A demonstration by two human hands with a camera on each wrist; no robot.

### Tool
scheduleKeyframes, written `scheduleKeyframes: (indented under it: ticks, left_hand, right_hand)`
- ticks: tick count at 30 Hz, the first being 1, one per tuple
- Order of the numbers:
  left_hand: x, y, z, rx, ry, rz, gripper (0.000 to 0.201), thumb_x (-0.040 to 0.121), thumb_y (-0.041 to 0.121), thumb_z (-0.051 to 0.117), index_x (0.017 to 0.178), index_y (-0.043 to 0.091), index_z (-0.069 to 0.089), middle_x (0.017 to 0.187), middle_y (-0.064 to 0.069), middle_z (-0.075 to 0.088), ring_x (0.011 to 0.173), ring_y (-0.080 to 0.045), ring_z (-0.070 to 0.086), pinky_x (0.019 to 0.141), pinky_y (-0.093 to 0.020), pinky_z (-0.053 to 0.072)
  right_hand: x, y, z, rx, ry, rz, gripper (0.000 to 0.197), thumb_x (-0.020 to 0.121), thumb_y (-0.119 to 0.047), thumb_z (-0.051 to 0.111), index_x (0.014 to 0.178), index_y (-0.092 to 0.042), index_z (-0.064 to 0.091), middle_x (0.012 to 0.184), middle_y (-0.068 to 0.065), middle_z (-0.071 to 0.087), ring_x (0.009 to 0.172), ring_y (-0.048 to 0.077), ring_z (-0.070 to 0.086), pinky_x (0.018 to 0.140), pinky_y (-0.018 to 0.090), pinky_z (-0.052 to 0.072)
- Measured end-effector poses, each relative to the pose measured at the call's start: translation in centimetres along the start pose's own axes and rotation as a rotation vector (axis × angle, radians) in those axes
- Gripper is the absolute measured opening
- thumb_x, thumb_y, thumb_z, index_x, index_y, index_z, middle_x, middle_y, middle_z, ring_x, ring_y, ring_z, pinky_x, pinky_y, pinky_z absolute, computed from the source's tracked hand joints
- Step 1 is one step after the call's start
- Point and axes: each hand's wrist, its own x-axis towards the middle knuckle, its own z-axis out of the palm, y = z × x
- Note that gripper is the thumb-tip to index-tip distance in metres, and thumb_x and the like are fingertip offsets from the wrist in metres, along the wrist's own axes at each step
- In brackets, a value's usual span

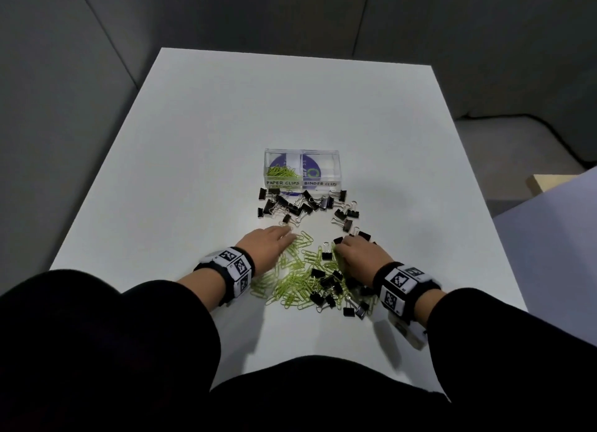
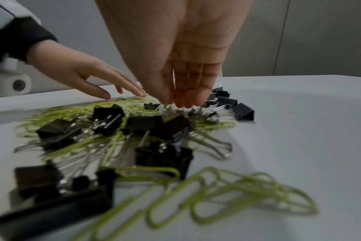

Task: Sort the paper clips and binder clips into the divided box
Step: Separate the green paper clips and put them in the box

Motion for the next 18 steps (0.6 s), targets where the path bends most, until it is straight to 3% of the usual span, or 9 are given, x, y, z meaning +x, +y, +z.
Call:
scheduleKeyframes:
  ticks: [4, 6, 9, 13, 15, 18]
  left_hand:
    - [-0.4, 0.6, 0.4, -0.012, 0.039, 0.026, 0.056, 0.094, 0.006, 0.043, 0.146, 0.017, 0.026, 0.151, -0.007, 0.035, 0.137, -0.024, 0.036, 0.111, -0.033, 0.033]
    - [-0.6, 1.0, 0.3, -0.056, 0.034, 0.052, 0.054, 0.094, 0.008, 0.041, 0.146, 0.017, 0.028, 0.147, -0.007, 0.041, 0.134, -0.023, 0.04, 0.11, -0.033, 0.035]
    - [-1.2, 1.2, 0.1, -0.101, 0.031, 0.052, 0.054, 0.096, 0.015, 0.04, 0.147, 0.017, 0.024, 0.15, -0.007, 0.036, 0.136, -0.022, 0.037, 0.111, -0.032, 0.033]
    - [-2.3, 0.9, 0.1, -0.058, -0.094, 0.016, 0.068, 0.094, 0.043, 0.045, 0.149, 0.018, 0.013, 0.157, -0.007, 0.017, 0.143, -0.023, 0.024, 0.114, -0.035, 0.028]
    - [-2.6, 1.2, 0.0, -0.02, -0.071, 0.033, 0.068, 0.093, 0.047, 0.044, 0.148, 0.019, 0.018, 0.156, -0.006, 0.02, 0.143, -0.022, 0.023, 0.115, -0.036, 0.025]
    - [-2.4, 2.8, -0.6, -0.027, 0.061, 0.096, 0.056, 0.094, 0.046, 0.044, 0.143, 0.022, 0.032, 0.147, -0.003, 0.036, 0.135, -0.02, 0.035, 0.111, -0.034, 0.028]
  right_hand:
    - [-0.1, -0.9, 1.2, -0.06, 0.044, -0.113, 0.024, 0.078, -0.003, 0.067, 0.101, -0.007, 0.066, 0.092, 0.013, 0.067, 0.083, 0.031, 0.061, 0.066, 0.037, 0.051]
    - [-0.2, -1.1, 1.1, -0.055, 0.044, -0.134, 0.035, 0.077, -0.003, 0.068, 0.111, -0.013, 0.063, 0.098, 0.01, 0.066, 0.088, 0.028, 0.062, 0.07, 0.036, 0.052]
    - [-0.8, -0.3, 0.1, -0.007, 0.018, -0.035, 0.034, 0.091, -0.013, 0.052, 0.125, -0.013, 0.051, 0.122, 0.007, 0.056, 0.109, 0.024, 0.054, 0.089, 0.034, 0.05]
    - [-2.6, 2.8, -0.6, 0.023, 0.018, 0.193, 0.031, 0.093, -0.014, 0.049, 0.124, -0.013, 0.049, 0.12, 0.006, 0.055, 0.105, 0.022, 0.054, 0.087, 0.033, 0.051]
    - [-3.6, 4.0, -0.4, 0.035, -0.036, 0.27, 0.03, 0.095, -0.021, 0.046, 0.124, -0.015, 0.048, 0.12, 0.007, 0.055, 0.102, 0.023, 0.056, 0.085, 0.033, 0.052]
    - [-4.7, 4.1, 0.6, 0.075, -0.083, 0.298, 0.032, 0.096, -0.027, 0.045, 0.126, -0.017, 0.047, 0.122, 0.005, 0.056, 0.1, 0.02, 0.058, 0.085, 0.029, 0.051]
